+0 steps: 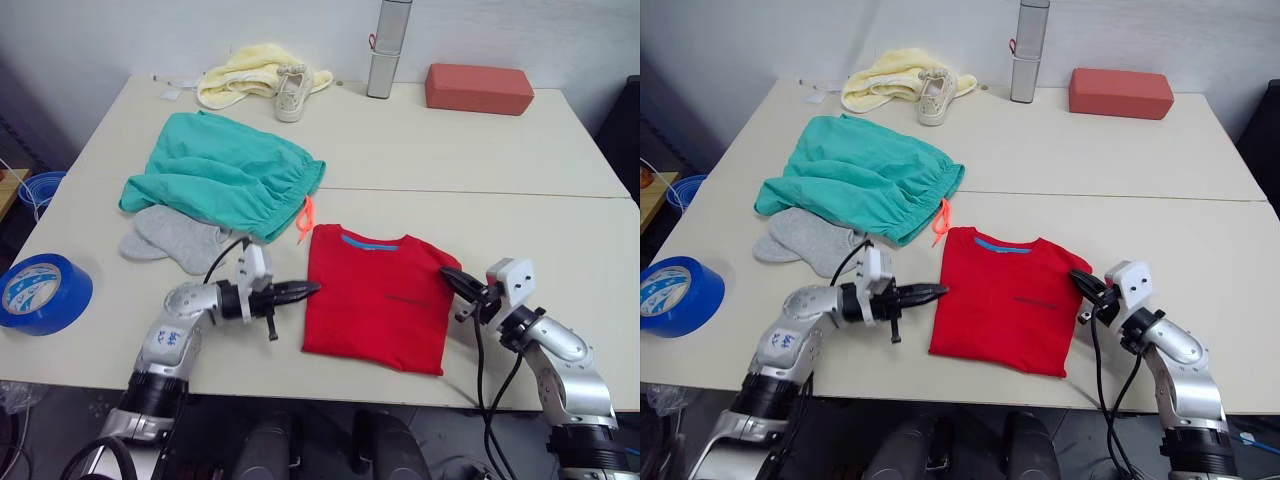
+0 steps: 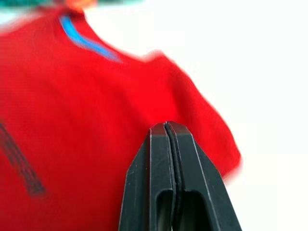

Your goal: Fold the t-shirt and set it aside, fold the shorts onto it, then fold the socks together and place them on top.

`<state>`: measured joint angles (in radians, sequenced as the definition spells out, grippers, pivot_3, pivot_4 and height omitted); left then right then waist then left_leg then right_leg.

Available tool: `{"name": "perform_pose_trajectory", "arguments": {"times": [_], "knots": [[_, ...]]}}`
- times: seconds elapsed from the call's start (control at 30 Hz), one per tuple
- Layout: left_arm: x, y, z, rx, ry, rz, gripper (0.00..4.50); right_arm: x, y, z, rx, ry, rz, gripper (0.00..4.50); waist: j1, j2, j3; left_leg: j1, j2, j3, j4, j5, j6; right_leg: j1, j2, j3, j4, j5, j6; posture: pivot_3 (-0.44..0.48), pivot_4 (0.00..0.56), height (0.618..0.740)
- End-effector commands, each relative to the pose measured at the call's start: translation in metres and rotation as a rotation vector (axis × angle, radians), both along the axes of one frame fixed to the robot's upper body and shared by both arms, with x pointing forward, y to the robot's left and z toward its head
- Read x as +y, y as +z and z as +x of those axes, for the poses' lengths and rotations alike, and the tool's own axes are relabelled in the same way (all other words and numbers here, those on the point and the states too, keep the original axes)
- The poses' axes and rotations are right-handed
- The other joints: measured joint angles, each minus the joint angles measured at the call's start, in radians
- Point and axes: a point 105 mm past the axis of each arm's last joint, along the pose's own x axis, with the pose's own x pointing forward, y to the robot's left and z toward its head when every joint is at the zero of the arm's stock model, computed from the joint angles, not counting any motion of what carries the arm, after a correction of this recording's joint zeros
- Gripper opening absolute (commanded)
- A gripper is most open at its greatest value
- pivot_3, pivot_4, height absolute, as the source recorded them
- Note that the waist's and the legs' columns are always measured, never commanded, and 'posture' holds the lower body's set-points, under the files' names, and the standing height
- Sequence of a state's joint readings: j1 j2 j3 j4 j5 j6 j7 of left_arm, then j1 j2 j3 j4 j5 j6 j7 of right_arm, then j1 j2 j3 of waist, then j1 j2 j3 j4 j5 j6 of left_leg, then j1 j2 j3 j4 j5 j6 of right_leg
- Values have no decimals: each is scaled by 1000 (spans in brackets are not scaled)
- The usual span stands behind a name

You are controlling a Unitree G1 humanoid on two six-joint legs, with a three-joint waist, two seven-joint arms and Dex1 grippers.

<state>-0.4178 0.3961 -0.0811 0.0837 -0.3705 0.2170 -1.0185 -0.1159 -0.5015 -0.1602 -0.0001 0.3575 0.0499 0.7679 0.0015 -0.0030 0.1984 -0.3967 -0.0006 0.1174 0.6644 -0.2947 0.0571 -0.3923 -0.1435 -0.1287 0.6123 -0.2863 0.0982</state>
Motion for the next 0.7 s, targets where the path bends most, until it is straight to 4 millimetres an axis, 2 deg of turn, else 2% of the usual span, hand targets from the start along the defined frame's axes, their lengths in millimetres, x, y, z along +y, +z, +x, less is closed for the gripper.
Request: {"name": "perform_pose_trajectory", "arguments": {"times": [0.03,0.13,0.23,0.4,0.6,0.7], "knots": [[-13,4,9,-21,-24,4,17,36,16,0,-49,132,-13,0,-3,0,0,0,0,0,0,0,0,0,0,0,0,0,0,0,150,740],[-32,-3,23,-24,-1,44,17,53,6,9,-20,145,-46,0,-2,0,0,0,0,0,0,0,0,0,2,-1,3,0,0,0,150,740],[-42,-12,35,-6,41,88,17,57,-2,16,-5,129,-72,0,0,0,0,-3,0,1,1,1,1,-1,4,-3,4,0,0,0,150,740],[-32,-13,54,-60,173,109,17,31,-8,28,17,32,-60,0,-2,0,0,-4,0,1,2,1,2,-2,7,-2,3,1,2,0,150,740],[-16,-24,61,-22,260,128,17,-13,-2,33,13,-102,-3,0,-1,0,0,-4,0,0,2,1,2,-1,2,-2,3,1,2,0,150,740],[-12,-20,60,-25,273,92,17,-28,3,31,8,-136,38,0,-2,0,0,-4,0,0,2,2,2,-1,2,-2,3,1,2,0,150,740]]}}
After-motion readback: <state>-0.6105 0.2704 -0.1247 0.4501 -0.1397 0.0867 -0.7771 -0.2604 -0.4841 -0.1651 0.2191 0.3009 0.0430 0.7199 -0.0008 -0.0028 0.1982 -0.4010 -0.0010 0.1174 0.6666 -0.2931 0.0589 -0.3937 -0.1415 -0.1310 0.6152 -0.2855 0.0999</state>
